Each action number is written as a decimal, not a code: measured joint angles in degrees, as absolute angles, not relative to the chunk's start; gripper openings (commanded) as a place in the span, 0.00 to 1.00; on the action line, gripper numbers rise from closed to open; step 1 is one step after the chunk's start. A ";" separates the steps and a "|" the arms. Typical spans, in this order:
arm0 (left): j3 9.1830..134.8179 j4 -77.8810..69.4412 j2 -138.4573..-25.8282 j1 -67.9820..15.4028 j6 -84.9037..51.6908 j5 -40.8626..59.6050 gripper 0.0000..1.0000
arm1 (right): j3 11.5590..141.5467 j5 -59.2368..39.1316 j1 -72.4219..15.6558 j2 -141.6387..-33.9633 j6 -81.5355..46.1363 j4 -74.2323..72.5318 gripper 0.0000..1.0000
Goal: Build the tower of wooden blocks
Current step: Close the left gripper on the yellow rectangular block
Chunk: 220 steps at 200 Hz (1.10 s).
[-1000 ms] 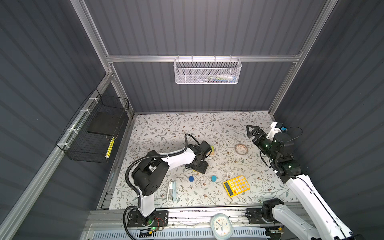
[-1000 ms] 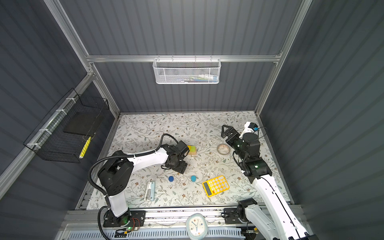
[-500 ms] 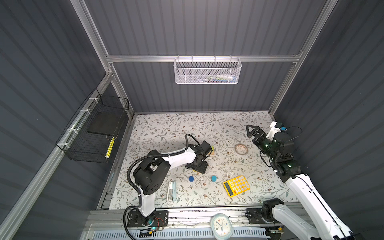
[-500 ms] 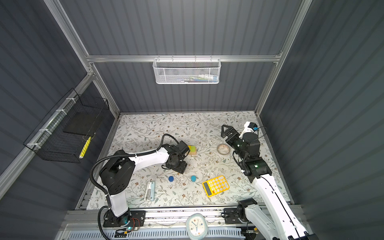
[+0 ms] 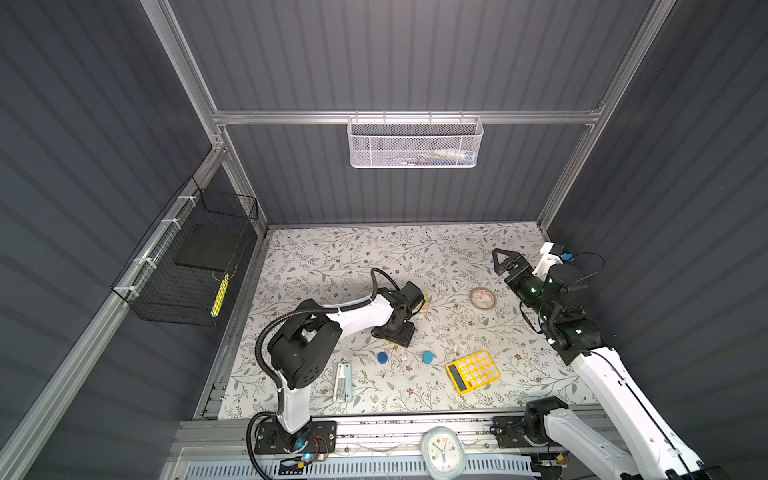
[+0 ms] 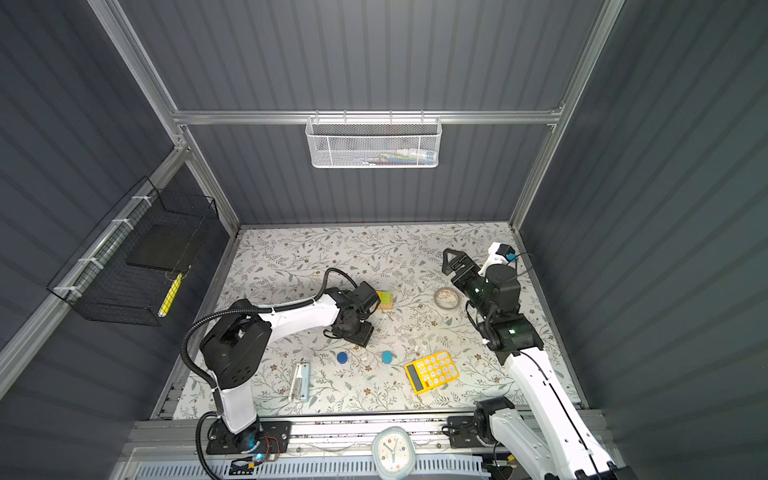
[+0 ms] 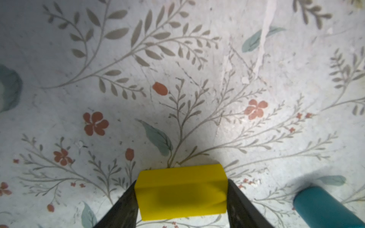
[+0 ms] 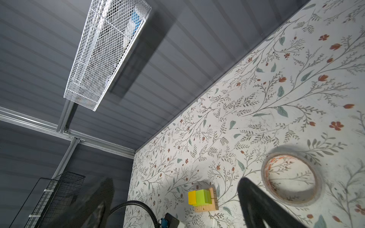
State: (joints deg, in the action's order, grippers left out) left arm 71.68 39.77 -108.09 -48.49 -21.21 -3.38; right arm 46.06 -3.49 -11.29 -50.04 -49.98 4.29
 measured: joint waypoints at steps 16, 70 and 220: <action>71.96 40.12 -108.16 -48.49 -21.26 -3.40 0.67 | 46.06 -3.55 -11.27 -50.09 -50.00 4.29 0.99; 72.44 41.41 -108.16 -48.99 -21.63 -3.88 0.69 | 46.04 -3.84 -11.03 -50.11 -50.13 4.29 0.99; 73.87 42.39 -109.67 -49.19 -21.67 -4.47 0.63 | 45.65 -4.60 -10.63 -50.37 -50.17 4.27 0.99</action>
